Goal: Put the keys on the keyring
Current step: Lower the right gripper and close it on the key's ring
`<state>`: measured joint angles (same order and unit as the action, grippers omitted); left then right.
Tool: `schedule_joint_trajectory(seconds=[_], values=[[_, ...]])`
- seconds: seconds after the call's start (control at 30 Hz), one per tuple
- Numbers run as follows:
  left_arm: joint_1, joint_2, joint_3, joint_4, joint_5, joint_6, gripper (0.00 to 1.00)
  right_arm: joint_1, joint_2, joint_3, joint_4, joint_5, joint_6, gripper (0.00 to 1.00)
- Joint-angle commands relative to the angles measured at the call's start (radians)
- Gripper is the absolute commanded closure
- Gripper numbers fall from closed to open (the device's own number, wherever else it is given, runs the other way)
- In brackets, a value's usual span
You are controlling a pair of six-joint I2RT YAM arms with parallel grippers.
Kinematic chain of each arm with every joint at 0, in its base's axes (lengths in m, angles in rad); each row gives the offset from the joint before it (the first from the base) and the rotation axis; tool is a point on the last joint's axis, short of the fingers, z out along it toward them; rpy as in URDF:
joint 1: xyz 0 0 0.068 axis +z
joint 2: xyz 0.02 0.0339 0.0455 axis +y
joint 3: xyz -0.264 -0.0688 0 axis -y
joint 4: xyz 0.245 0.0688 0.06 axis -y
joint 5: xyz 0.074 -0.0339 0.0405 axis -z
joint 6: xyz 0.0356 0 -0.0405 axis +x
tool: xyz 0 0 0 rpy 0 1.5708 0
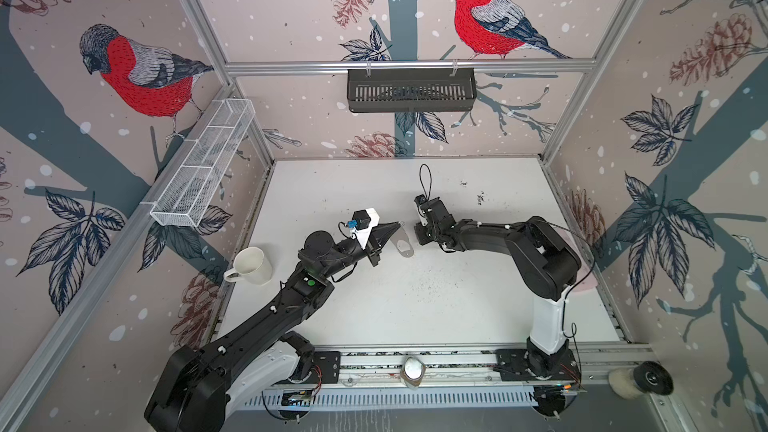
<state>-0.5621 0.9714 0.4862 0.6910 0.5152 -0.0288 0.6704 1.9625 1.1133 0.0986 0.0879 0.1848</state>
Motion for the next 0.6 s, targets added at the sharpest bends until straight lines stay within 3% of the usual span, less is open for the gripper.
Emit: schedule_joint_trajectory(seconds=[0.0,0.33,0.57], values=[[-0.001,-0.003,0.0,0.027,-0.005,-0.005,1.0,0.001,0.002,0.009,0.0,0.019,-0.002,0.74],[0.001,-0.002,-0.001,0.025,-0.007,-0.004,1.0,0.0,0.007,0.017,-0.002,0.019,-0.006,0.87],[0.0,-0.004,-0.002,0.023,-0.006,-0.004,1.0,0.0,0.001,0.015,-0.003,0.02,-0.007,0.88]])
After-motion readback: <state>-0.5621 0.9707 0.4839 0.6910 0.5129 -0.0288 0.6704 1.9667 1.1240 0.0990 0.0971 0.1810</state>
